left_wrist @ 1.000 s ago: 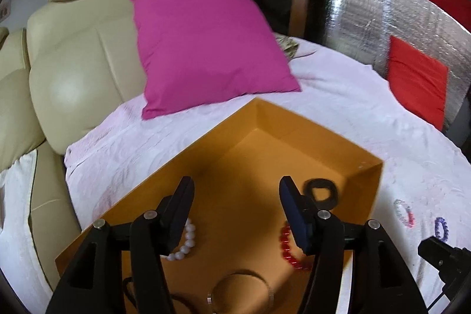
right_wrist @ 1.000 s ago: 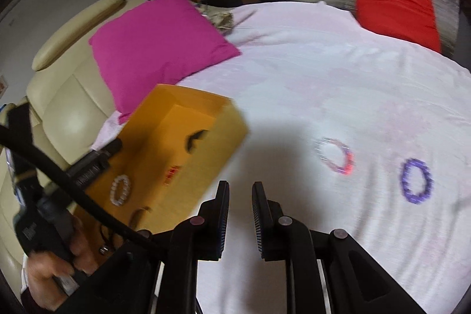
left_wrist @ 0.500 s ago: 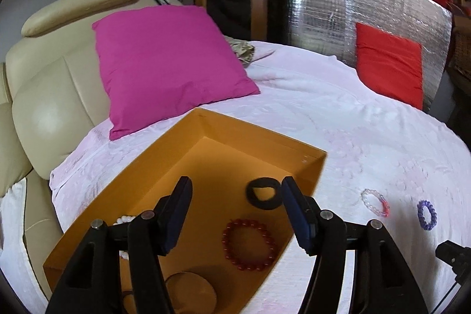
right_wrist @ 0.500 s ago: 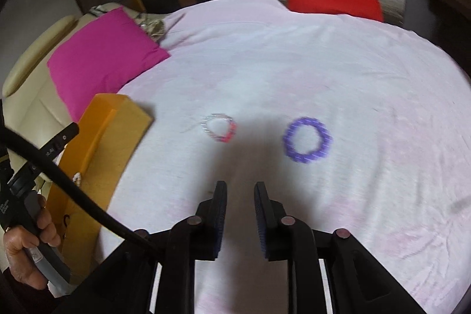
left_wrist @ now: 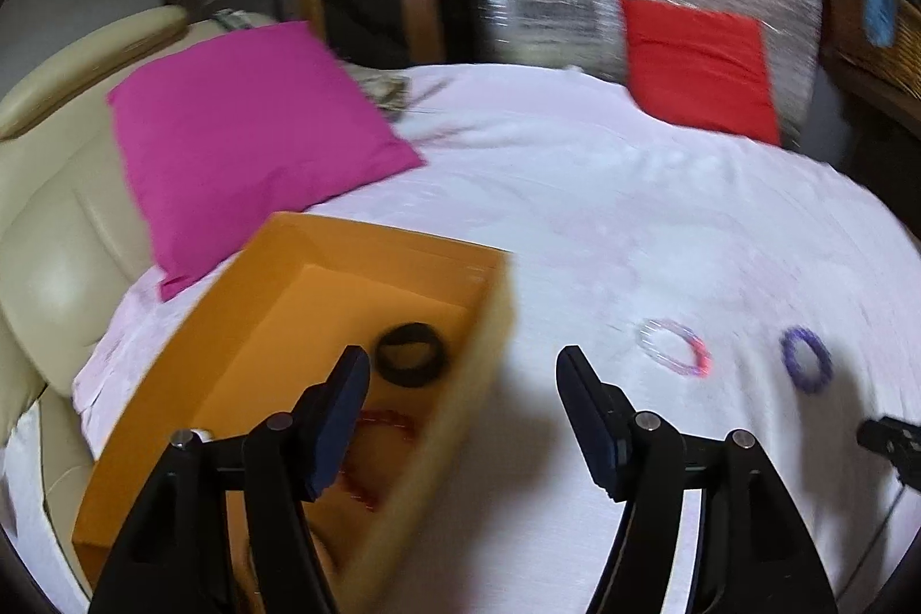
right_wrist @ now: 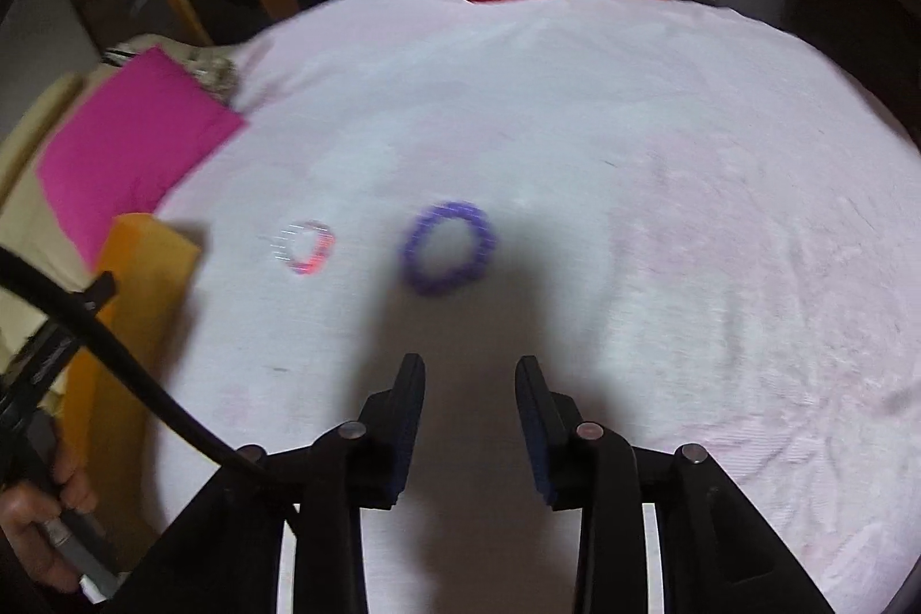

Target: Organize jewelry

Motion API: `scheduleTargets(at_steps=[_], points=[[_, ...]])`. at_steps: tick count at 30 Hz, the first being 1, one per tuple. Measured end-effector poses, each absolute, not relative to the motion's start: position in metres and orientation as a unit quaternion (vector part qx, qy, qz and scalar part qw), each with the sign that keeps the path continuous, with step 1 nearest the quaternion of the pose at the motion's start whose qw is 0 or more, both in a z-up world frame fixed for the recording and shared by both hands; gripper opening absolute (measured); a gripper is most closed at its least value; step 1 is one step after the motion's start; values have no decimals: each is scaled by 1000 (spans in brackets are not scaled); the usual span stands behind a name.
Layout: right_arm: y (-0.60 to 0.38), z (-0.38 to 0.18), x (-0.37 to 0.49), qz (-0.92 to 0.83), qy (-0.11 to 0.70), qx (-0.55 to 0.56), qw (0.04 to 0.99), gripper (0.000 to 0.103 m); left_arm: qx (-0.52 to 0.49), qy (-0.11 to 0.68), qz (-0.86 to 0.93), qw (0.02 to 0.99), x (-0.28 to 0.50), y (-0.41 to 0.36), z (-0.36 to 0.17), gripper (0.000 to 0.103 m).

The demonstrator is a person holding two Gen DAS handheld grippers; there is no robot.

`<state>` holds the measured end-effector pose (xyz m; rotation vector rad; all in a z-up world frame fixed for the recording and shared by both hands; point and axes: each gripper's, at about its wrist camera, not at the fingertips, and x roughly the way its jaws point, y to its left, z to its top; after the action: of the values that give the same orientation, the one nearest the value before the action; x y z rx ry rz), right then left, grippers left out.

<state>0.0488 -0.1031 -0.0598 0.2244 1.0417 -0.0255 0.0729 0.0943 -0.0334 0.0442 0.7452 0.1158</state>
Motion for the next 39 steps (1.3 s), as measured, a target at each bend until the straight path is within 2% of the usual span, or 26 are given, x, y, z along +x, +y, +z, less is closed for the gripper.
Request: scheduleTargets(at_steps=[5,16,17,18,20,23,29,31,33,35,39], points=[[-129,-71,47,-49,524,114,843,36,24,399,-7,917,80,63,-46,69],[-150,-76,22,-22,499,146,854,39,43,466,-45,883,90,21,-77,69],[-149,-76,19,-7,492,143,859,49,48,475,-44,878,91,18,-82,69],[-149,-77,18,13,484,151,862,67,48,483,-43,873,92,17,-86,69],[-151,-79,17,55,472,175,862,81,40,501,-41,864,93,16,-93,70],[-147,-79,14,64,471,150,867,82,23,501,-41,864,95,20,-94,73],[-129,-81,15,59,469,98,876,84,24,497,-38,866,95,19,-97,86],[-120,-84,16,56,469,70,879,87,21,498,-35,866,93,20,-99,91],[-116,-86,19,67,469,60,879,98,21,498,-37,866,92,20,-99,92],[-115,-87,21,80,468,67,878,102,24,499,-36,866,93,21,-100,94],[-119,-87,22,83,466,83,877,102,27,500,-35,865,95,25,-102,100]])
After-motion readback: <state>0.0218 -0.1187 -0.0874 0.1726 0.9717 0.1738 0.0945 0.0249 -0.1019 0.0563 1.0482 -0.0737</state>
